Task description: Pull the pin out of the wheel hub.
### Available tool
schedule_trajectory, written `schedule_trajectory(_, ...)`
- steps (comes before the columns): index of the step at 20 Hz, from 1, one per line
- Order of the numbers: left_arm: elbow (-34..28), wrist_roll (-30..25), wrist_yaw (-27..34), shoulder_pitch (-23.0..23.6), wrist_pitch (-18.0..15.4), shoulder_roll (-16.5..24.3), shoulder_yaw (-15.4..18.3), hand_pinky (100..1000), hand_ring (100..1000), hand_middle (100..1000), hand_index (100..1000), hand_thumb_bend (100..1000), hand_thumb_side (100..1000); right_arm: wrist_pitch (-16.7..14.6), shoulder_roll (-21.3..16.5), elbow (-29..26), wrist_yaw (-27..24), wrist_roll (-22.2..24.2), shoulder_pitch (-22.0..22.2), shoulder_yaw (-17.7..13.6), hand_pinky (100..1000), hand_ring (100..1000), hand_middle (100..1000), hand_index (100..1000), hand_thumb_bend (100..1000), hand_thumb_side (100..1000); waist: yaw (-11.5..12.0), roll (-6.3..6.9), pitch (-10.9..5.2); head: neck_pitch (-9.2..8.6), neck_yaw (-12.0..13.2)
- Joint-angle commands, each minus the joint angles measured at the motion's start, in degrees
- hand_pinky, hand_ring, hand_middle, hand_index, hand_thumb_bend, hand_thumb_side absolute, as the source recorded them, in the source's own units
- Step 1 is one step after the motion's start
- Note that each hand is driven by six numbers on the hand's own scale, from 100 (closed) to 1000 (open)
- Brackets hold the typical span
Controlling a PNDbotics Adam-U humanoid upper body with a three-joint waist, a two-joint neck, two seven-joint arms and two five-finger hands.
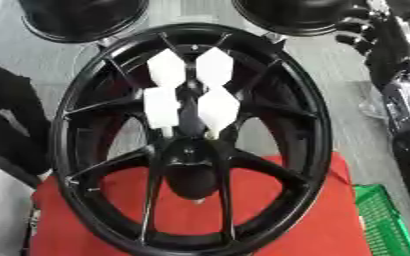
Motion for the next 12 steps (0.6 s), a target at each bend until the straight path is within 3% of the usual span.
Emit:
schedule_trajectory(1,-1.1,-0.1,-0.2,-0.6,0.0,0.9,0.4,577,859,782,688,396,615,-0.1,-1.6,-1.1,0.3,0.0,-1.0,-0.2,773,738,720,815,100,640,0.0,-0.04,-0.82,-0.29,0.2)
schedule_trajectory(4,-0.8,0.1,-0.3,0.2,0.0,1.5,0.5,576,860,783,687,397,618,-0.9,-3.6,-2.3,1.6,1.1,-2.5,1.3,777,754,754,834,100,602,-0.3,-0.68,-1.19,0.13,0.6)
schedule_trajectory(8,-0.5,0.4,-0.4,1.1,0.0,2.6,0.7,575,861,783,687,395,620,-1.7,-9.0,-2.9,4.9,4.2,-5.8,5.0,781,763,764,834,100,552,-1.2,-1.31,-1.62,0.64,0.9)
schedule_trajectory(12,-0.2,0.2,-0.6,1.8,0.1,3.6,0.5,575,863,784,686,393,623,-1.9,-15.1,-2.9,8.6,7.6,-10.4,10.0,787,770,764,832,100,447,-1.9,-2.02,-2.19,1.13,1.3)
